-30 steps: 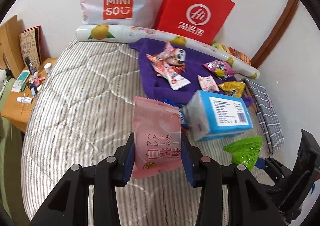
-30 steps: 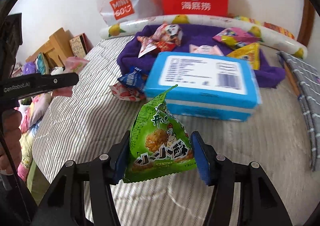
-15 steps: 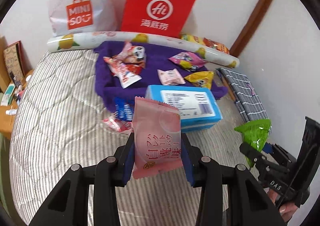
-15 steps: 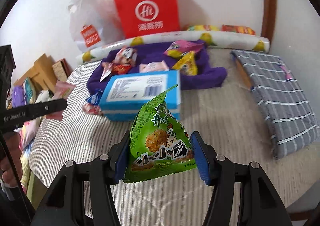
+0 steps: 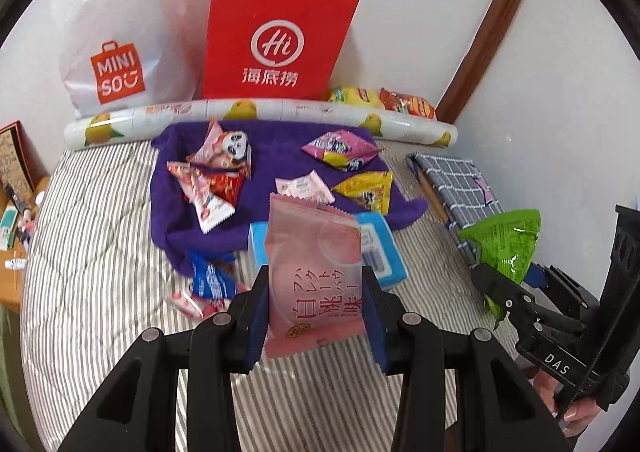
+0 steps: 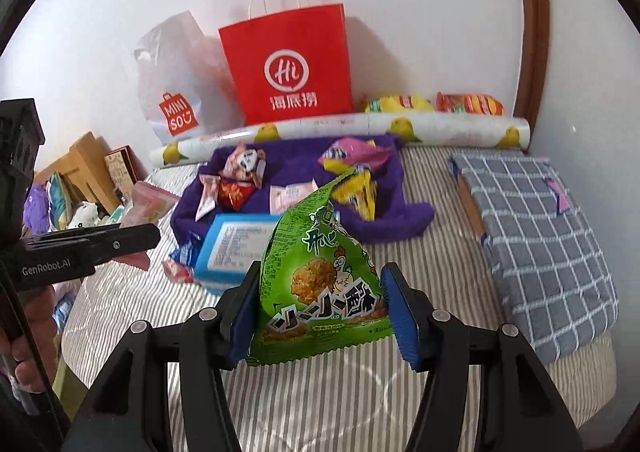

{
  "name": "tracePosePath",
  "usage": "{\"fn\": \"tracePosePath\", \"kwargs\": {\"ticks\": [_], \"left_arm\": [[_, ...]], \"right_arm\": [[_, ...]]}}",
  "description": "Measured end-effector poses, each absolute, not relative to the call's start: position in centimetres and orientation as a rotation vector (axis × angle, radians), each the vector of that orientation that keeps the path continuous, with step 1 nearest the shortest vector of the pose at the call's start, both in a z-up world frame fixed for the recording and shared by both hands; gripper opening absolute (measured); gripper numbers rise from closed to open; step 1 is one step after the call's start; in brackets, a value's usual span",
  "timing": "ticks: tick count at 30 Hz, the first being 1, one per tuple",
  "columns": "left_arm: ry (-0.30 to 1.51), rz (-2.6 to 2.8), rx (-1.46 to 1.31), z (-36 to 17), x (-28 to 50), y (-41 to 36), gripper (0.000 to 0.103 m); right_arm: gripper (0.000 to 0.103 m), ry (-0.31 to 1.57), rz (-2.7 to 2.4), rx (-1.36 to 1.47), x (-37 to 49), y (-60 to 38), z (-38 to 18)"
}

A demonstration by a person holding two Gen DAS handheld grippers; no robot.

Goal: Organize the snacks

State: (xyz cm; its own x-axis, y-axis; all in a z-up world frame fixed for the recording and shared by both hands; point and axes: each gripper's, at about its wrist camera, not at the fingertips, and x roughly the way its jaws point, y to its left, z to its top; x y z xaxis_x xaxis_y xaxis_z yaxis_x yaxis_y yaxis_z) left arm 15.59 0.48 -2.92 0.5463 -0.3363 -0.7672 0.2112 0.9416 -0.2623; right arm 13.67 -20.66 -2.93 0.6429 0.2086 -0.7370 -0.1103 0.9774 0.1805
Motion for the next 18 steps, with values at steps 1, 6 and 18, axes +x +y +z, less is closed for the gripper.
{"fn": "tracePosePath", "kwargs": {"ticks": [1, 6, 18], "left_arm": [[0.936, -0.327, -0.146, -2.8, 15.8, 0.5, 0.039], [0.932, -0.335, -0.154, -2.7, 16.6, 0.8, 0.04], [0.927, -0.323, -0.143, -2.5, 17.3, 2.0, 0.039]], "right_arm": [[0.058, 0.847, 0.184, 0.119, 14.0, -20.6, -2.6], [0.058, 0.835, 0.188, 0.105, 15.3, -19.8, -1.8], [0.058, 0.844, 0.221, 0.154, 17.5, -18.4, -1.0]]}}
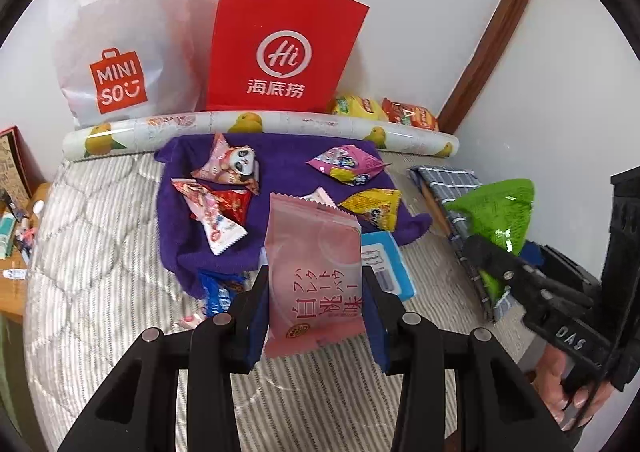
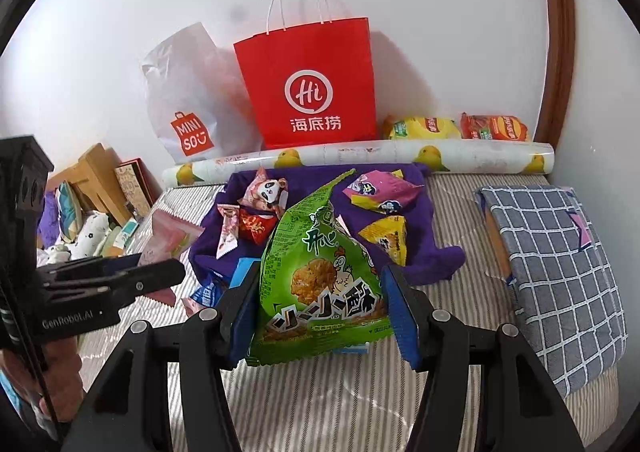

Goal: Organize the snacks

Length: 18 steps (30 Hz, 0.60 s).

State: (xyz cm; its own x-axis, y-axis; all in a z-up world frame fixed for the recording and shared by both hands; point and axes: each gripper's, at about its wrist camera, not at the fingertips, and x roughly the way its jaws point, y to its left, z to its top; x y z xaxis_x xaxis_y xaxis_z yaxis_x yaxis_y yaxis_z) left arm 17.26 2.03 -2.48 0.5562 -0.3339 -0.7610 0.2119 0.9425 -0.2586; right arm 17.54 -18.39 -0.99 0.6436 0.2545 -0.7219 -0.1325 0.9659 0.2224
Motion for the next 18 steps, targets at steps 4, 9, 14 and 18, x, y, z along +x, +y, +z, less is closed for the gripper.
{"fn": "tracePosePath", "kwargs": {"ticks": [4, 9, 14, 18], "left_arm": [[0.933, -0.295, -0.125, -1.5, 17.9, 1.9, 0.039], [0.914, -0.342, -0.114, -0.2, 18.4, 2.0, 0.039], [0.852, -0.342, -0.111, 1.5, 18.2, 2.2, 0.039], [0.873, -0.367, -0.128, 0.7, 18.9, 2.3, 0.039]], "right_arm": [[0.058, 0.83, 0.249, 0.177, 17.7, -19.4, -0.6], [0.058, 0.823, 0.186, 0.155, 18.6, -20.1, 0.0], [0.058, 0.796, 0.199, 0.155, 18.8, -19.8, 0.6], [0.058, 0.81, 0.204, 0.121, 19.5, -19.1, 0.1]]}}
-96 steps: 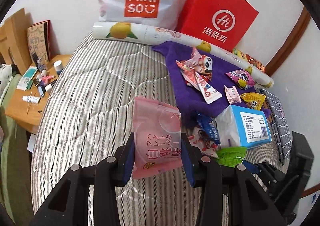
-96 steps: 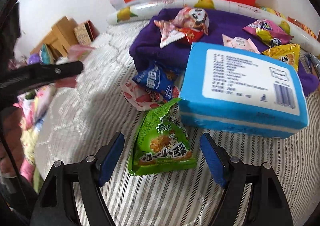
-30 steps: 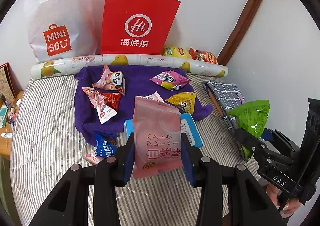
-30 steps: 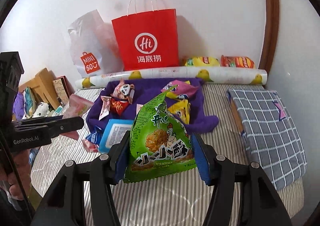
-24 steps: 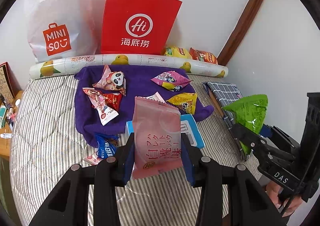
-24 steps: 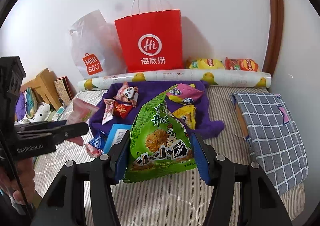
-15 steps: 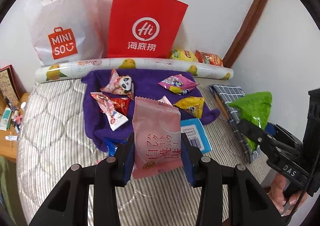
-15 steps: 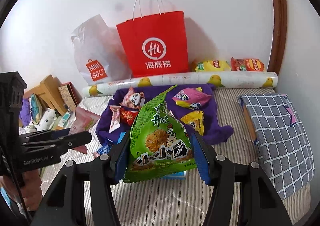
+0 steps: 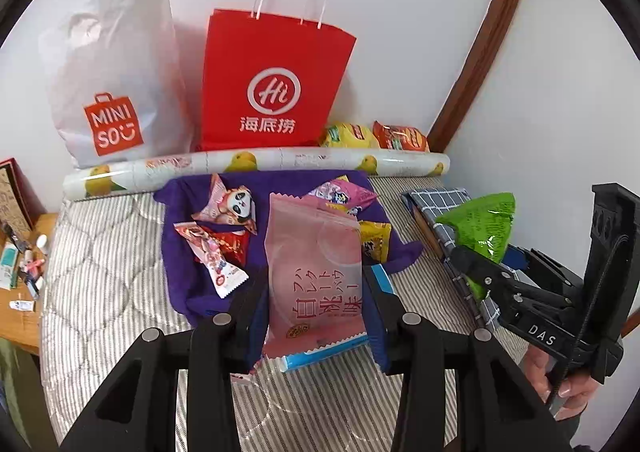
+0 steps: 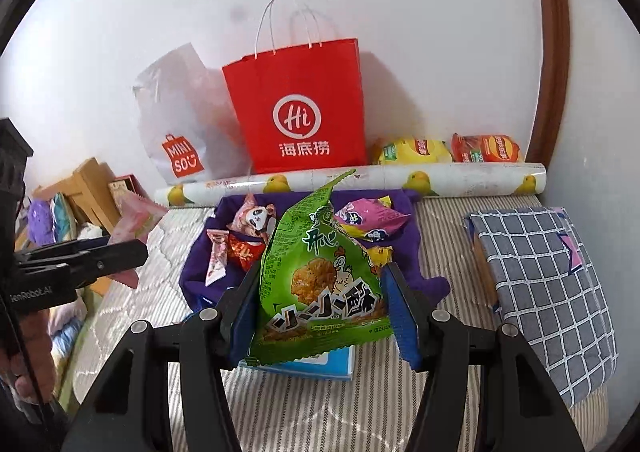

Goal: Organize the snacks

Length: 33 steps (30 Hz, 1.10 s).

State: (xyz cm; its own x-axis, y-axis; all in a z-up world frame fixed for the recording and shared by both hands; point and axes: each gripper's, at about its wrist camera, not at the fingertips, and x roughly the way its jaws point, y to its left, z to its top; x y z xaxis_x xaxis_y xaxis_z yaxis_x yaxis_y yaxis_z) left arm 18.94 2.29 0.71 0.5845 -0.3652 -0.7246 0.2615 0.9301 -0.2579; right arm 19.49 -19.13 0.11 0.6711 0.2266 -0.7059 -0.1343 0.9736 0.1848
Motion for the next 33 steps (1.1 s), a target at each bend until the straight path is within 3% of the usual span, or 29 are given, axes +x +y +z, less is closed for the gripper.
{"fn": "tracePosePath", "kwargs": {"ticks": [14, 33], "left_arm": [[0.879, -0.291, -0.163, -0.4, 25.6, 4.7, 0.039], [0.934, -0.23, -0.226, -3.4, 34.5, 6.1, 0.039]], "right_arm": [[0.058, 0.766, 0.278, 0.039, 25.7, -16.0, 0.8], [0.058, 0.881, 0.388, 0.027, 36.1, -13.0, -4.1]]}}
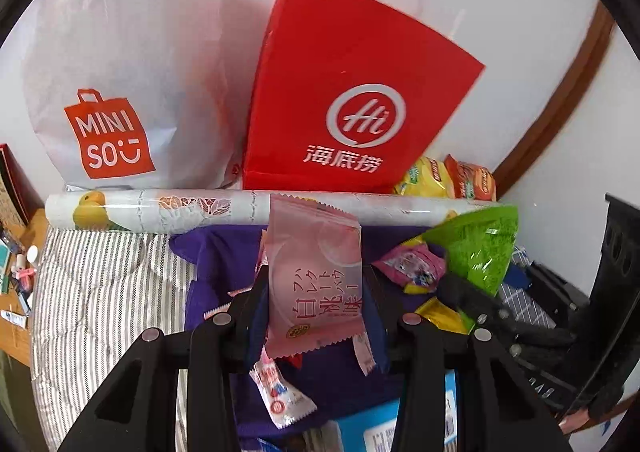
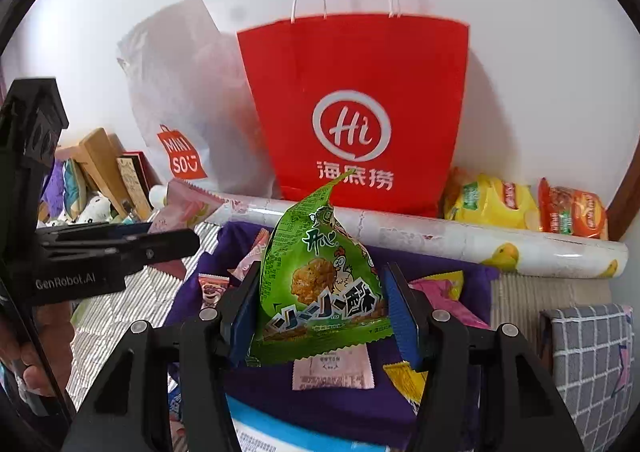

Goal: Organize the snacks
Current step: 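Lower both bags onto the purple towel and open both grippers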

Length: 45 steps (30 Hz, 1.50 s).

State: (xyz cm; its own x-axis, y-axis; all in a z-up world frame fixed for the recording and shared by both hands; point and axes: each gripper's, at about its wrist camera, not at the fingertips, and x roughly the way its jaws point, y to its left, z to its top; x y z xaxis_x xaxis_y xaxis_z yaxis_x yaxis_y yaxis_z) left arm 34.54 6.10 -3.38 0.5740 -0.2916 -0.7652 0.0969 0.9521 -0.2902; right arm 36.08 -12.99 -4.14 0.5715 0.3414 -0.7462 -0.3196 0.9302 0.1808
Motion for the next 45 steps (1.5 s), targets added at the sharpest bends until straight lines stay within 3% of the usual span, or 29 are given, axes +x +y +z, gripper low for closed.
{"fn": "tracePosePath", "kwargs": {"ticks": [13, 37, 45], "left_arm": [[0.987, -0.194, -0.237, -6.9, 36.9, 7.0, 0.039], [1.068, -0.205, -0.2, -9.2, 37.6, 6.1, 0.04], [1.106, -0.2, -0.19, -10.2, 37.9, 6.0, 0.04]], "right_arm": [[0.058, 1.081, 0.46, -0.006, 39.1, -10.9, -11.3], [0.059, 1.234, 0.456, -0.021, 41.1, -9.9, -16.4], [0.069, 1.255, 0.445, -0.018, 41.6, -9.7, -16.8]]}}
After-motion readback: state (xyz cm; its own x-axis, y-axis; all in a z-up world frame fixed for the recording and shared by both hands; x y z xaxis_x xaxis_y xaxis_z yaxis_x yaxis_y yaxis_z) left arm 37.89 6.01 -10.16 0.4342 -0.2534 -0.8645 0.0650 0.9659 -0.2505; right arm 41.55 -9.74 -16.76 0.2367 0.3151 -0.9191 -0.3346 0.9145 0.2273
